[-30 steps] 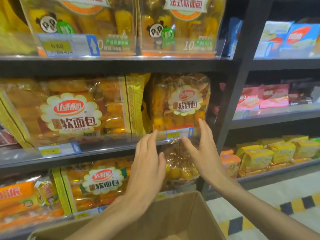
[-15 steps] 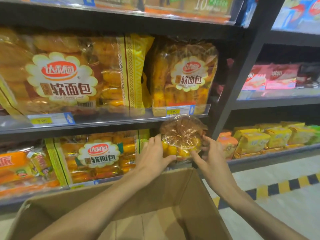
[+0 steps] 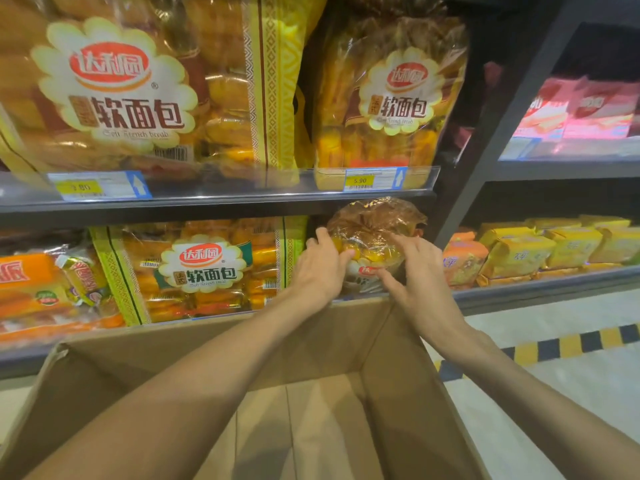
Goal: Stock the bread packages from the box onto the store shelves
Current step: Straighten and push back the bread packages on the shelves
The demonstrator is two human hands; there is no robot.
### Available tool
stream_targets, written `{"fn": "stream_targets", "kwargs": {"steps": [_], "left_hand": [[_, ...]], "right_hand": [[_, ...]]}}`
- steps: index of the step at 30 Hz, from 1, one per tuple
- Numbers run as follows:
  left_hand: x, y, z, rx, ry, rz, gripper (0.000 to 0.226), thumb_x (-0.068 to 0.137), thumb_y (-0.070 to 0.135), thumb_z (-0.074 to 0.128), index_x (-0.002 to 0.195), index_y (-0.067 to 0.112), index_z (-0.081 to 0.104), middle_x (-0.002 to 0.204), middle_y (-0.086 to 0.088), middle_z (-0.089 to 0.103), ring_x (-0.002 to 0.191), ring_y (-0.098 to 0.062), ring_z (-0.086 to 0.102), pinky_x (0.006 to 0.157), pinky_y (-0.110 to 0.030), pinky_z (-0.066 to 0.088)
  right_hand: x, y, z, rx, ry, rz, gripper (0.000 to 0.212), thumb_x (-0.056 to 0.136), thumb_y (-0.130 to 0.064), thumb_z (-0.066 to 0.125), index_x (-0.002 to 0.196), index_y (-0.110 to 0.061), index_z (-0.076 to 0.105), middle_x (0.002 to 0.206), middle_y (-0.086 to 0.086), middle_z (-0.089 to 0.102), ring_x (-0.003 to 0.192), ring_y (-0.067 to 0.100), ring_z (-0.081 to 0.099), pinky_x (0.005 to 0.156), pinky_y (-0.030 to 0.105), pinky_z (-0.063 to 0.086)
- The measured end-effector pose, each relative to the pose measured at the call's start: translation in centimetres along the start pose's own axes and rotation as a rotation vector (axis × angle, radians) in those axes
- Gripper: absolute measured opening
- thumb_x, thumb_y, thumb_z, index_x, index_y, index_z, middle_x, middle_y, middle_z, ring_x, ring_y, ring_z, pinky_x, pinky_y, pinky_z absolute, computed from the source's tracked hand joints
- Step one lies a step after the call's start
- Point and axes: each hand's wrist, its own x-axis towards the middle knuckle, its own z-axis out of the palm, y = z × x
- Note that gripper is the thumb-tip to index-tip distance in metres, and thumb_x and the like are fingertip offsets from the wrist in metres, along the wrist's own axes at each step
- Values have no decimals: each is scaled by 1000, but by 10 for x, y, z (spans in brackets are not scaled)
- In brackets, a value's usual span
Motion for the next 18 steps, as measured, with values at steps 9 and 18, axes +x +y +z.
{"fn": "stream_targets", "kwargs": {"steps": [9, 18], "left_hand": [[4, -10, 5, -37, 65, -28, 57, 104, 46, 44, 142, 5, 36, 133, -19, 57, 118, -40, 58, 79, -41, 40], [11, -9, 6, -82, 28, -36, 61, 105, 47, 39, 145, 2, 37, 135, -20, 56, 121, -37, 56, 85, -42, 44]], "right_hand": [[38, -4, -5, -405, -125, -184, 79, 92, -44, 72, 157, -21, 34, 138, 17, 50, 126, 36, 47, 96, 47, 55], [47, 4, 1, -513, -92, -194, 70, 94, -48, 68, 152, -16, 47, 135, 18, 56, 127, 37, 46, 94, 47, 53]]}}
